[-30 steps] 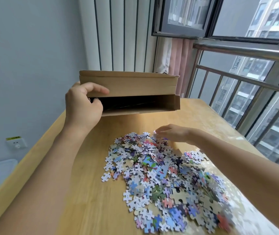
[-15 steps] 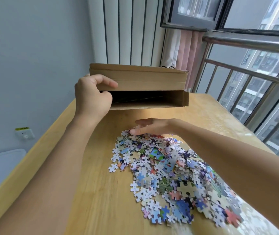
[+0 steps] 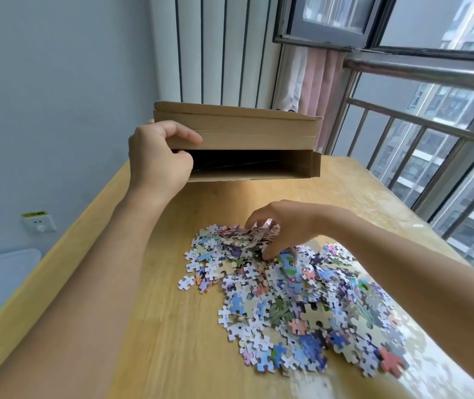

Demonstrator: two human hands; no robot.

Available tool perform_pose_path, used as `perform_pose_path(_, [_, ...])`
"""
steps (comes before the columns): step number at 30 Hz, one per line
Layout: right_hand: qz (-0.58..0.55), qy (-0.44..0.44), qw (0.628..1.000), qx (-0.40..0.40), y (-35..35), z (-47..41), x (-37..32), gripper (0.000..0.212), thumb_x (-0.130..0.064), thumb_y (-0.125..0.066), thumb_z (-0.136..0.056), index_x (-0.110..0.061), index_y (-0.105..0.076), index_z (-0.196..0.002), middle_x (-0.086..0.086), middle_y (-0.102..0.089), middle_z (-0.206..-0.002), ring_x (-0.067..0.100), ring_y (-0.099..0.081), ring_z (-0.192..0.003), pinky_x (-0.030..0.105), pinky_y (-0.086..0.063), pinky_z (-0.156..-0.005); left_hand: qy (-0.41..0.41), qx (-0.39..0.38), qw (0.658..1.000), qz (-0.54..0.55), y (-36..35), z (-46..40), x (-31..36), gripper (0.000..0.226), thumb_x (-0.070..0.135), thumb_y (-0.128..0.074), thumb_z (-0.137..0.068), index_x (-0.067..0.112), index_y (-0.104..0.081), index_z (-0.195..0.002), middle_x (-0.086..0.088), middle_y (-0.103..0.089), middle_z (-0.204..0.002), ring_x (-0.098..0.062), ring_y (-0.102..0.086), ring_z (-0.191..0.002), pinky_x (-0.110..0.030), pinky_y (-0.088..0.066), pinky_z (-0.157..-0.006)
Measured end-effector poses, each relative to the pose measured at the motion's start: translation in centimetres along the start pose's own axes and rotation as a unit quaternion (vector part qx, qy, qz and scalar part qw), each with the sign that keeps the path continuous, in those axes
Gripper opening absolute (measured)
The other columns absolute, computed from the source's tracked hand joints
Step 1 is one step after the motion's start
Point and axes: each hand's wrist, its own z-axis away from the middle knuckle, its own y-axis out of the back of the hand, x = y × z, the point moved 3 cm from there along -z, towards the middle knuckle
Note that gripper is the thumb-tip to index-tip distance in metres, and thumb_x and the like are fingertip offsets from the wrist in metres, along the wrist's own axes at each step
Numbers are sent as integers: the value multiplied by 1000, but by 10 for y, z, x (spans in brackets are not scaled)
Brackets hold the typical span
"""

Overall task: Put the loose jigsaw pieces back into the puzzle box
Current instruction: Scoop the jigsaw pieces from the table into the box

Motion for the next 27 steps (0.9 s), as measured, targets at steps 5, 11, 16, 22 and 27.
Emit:
perform_pose_path(5, [20,-55,998,12,-3,21,7,114,-67,-81,-67,-30,-24,-158,-3,-37,-158,24,-38,-142,44,-36,-115,-14,-5,1000,0,-5,3,1,50,-12,-55,-75,32,-74,-87,2,-69,-106,-35,-61,-117,-46,-53,-100])
perform_pose_path(11, [17,-57,993,101,-12,27,5,59,-47,-78,-81,-28,-60,-134,0,-66,-125,24,-61,-106,41,-55,-90,-21,-8,1000,7,-5,3,0,50,-14,-53,-75,30,-72,-91,2,-70,-108,-20,-55,-80,-11,-41,-61])
perform_pose_path(16, [5,-26,983,180,-11,35,9,32,-23,-76,-87,-21,-71,-118,0,-72,-111,22,-66,-97,40,-57,-85,-7,-9,1000,11,-4,4,2,53,-17,-46,-74,26,-71,-92,3,-67,-100,-14,-48,-74,-9,-35,-55])
perform_pose_path(22, [-31,12,966,258,1,51,10,20,-17,-74,-91,-14,-77,-110,-1,-77,-103,17,-69,-87,35,-56,-83,3,-14,1000,13,-5,2,1,56,-18,-43,-75,24,-70,-99,1,-67,-108,-7,-46,-55,-9,-36,-49])
perform_pose_path(27, [-57,41,948,311,19,73,-1,25,-19,-74,-91,-16,-76,-115,-5,-76,-106,10,-70,-89,27,-56,-83,29,-25,999,19,-5,3,2,55,-18,-42,-78,22,-70,-103,-2,-65,-103,-7,-44,-43,-9,-33,-42])
